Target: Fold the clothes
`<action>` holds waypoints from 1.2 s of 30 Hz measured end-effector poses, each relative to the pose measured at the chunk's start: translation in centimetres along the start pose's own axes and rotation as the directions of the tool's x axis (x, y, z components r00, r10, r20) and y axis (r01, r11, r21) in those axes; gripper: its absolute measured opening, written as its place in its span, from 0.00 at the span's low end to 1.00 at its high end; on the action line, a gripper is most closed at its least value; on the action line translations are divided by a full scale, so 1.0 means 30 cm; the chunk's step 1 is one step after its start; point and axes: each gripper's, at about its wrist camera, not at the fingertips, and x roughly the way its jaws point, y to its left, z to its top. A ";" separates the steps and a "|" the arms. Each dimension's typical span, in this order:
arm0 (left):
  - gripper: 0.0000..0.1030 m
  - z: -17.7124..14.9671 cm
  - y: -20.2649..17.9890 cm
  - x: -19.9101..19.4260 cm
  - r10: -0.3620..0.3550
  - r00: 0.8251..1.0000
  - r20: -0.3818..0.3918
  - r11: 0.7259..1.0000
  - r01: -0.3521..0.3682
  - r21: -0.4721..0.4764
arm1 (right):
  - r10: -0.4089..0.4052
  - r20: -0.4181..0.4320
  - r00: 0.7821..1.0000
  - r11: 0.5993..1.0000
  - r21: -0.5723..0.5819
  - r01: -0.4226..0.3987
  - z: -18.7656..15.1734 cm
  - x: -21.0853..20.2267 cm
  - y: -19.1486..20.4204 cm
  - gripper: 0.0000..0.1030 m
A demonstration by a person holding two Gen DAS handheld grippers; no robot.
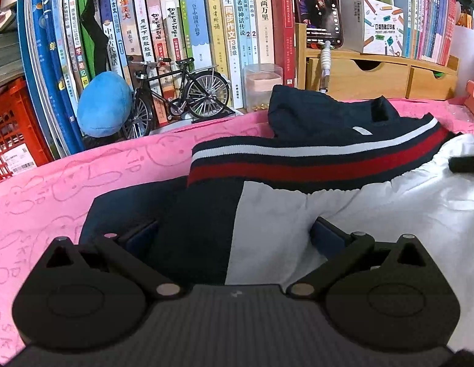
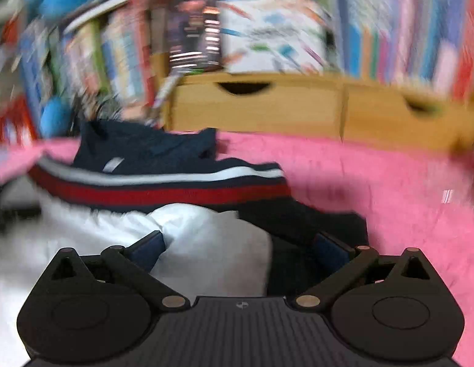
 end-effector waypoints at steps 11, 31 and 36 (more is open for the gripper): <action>1.00 0.005 0.000 0.003 0.017 1.000 -0.007 0.999 -0.017 -0.033 | 0.004 0.088 0.996 0.939 -0.342 0.027 -0.056 -0.079 0.414 1.00; 1.00 -0.001 0.023 0.010 -0.009 1.000 -0.014 0.998 0.009 -0.062 | 0.096 0.129 0.987 0.960 -0.273 -0.058 -0.059 -0.155 0.524 1.00; 1.00 -0.002 0.032 0.013 -0.018 1.000 -0.016 0.997 0.016 -0.071 | 0.012 0.061 0.998 0.922 -0.387 0.012 -0.129 -0.119 0.483 0.99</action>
